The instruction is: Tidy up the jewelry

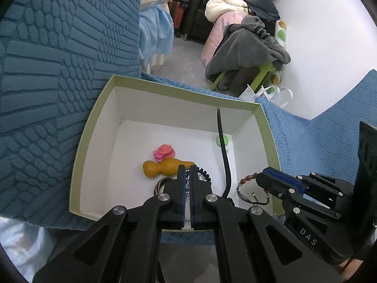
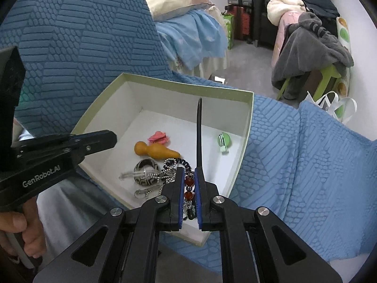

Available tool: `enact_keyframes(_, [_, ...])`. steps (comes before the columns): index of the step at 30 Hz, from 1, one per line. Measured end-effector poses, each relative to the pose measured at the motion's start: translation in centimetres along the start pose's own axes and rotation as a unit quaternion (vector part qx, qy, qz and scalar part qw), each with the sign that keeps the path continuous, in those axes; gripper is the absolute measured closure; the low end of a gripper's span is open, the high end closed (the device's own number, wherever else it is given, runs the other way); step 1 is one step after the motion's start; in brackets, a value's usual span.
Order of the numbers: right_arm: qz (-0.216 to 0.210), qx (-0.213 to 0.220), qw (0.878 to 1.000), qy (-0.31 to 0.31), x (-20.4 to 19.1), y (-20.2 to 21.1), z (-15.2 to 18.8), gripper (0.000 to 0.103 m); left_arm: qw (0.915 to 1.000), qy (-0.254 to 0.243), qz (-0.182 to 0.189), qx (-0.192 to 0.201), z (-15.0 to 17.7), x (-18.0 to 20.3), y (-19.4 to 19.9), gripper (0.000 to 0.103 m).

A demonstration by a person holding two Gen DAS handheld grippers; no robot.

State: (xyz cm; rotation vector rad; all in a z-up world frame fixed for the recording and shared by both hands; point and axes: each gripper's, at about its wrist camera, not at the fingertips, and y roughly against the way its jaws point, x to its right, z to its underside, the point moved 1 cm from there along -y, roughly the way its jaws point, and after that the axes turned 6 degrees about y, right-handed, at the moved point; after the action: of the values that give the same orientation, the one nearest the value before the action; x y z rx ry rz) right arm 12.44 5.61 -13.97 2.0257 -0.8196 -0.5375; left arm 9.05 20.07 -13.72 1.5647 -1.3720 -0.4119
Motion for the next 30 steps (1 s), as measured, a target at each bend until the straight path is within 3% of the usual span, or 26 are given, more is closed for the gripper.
enact_keyframes(2, [0.000, 0.004, 1.000, -0.002, 0.0, 0.3, -0.1, 0.080, 1.0000, 0.005, 0.000, 0.002, -0.1, -0.2, 0.4, 0.101])
enact_keyframes(4, [-0.003, 0.014, 1.000, -0.006, 0.1, 1.2, -0.3, 0.077, 1.0000, 0.006, 0.001, 0.004, -0.3, -0.2, 0.9, 0.094])
enact_keyframes(5, [-0.002, 0.016, 1.000, -0.006, 0.1, 1.5, -0.4, 0.077, 1.0000, 0.004, -0.001, 0.006, -0.3, -0.2, 1.3, 0.088])
enact_keyframes(7, [0.006, 0.024, 1.000, -0.004, 0.2, 2.6, -0.6, 0.077, 0.9997, 0.003, -0.008, 0.021, -0.5, 0.2, 2.5, 0.059])
enact_keyframes(15, [0.026, 0.092, 0.995, -0.023, 0.9, 8.6, -2.4, 0.077, 0.9975, -0.012, -0.008, 0.070, -1.6, 2.1, 8.7, 0.052])
enact_keyframes(21, [0.035, 0.150, 0.988, -0.032, 0.7, 13.8, -2.9, 0.077, 0.9911, -0.036, -0.007, 0.128, -2.7, 3.5, 14.3, 0.049])
enact_keyframes(30, [0.050, 0.225, 0.973, -0.030, -0.5, 22.8, -1.5, 0.077, 0.9839, -0.052, 0.005, 0.171, -1.0, 5.8, 20.7, 0.042])
